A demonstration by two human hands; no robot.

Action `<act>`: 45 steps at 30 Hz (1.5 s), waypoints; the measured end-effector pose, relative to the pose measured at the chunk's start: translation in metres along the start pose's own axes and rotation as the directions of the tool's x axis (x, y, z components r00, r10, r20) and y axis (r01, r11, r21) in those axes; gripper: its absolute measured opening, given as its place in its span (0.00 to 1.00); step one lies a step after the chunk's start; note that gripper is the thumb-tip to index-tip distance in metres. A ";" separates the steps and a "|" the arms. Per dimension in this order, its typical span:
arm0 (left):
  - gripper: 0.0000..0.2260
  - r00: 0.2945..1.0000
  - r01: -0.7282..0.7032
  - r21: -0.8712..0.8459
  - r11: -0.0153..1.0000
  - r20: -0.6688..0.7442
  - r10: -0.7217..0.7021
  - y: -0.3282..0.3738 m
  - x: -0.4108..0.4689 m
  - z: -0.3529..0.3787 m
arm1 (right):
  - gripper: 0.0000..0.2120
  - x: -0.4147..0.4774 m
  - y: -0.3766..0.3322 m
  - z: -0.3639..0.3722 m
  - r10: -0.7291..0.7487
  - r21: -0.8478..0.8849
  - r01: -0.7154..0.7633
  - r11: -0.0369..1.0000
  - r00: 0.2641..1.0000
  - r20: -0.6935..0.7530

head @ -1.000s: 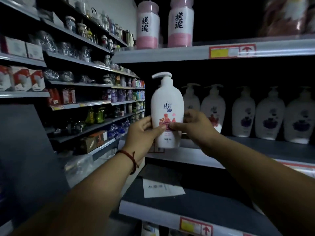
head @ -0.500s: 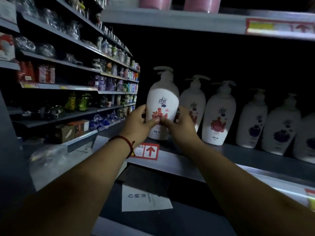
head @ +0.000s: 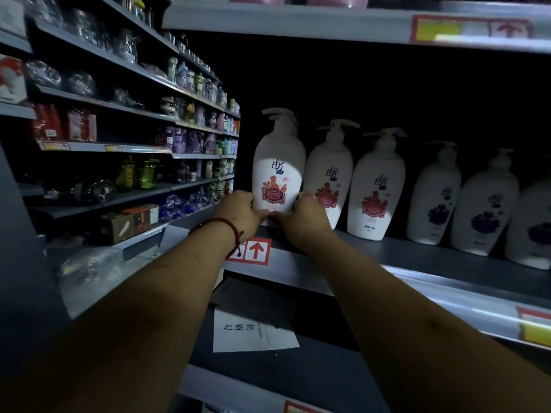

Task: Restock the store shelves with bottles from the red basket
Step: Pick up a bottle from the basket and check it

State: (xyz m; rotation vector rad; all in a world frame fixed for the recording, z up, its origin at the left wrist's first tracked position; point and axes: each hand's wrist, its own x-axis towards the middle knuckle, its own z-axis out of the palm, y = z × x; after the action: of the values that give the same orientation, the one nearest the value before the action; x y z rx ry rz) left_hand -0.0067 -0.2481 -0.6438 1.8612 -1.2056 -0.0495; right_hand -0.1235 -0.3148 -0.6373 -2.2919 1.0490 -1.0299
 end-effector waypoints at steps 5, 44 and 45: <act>0.12 0.999 0.016 0.044 0.999 0.041 -0.018 0.000 0.004 0.002 | 0.22 0.004 0.004 0.003 -0.011 -0.040 0.011 0.999 1.000 0.004; 0.33 0.642 -0.731 0.188 0.656 0.515 0.568 0.310 -0.260 0.163 | 0.33 -0.280 0.180 -0.388 0.197 -0.618 -0.167 0.768 0.980 -0.021; 0.33 0.619 -0.743 0.165 0.648 0.538 0.573 0.316 -0.265 0.178 | 0.34 -0.290 0.192 -0.395 0.224 -0.615 -0.194 0.764 0.974 -0.029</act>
State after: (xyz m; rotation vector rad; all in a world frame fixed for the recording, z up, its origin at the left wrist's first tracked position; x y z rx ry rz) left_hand -0.4539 -0.2065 -0.6405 1.6073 -2.3391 0.2081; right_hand -0.6438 -0.2361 -0.6356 -2.5727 1.7872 -0.5827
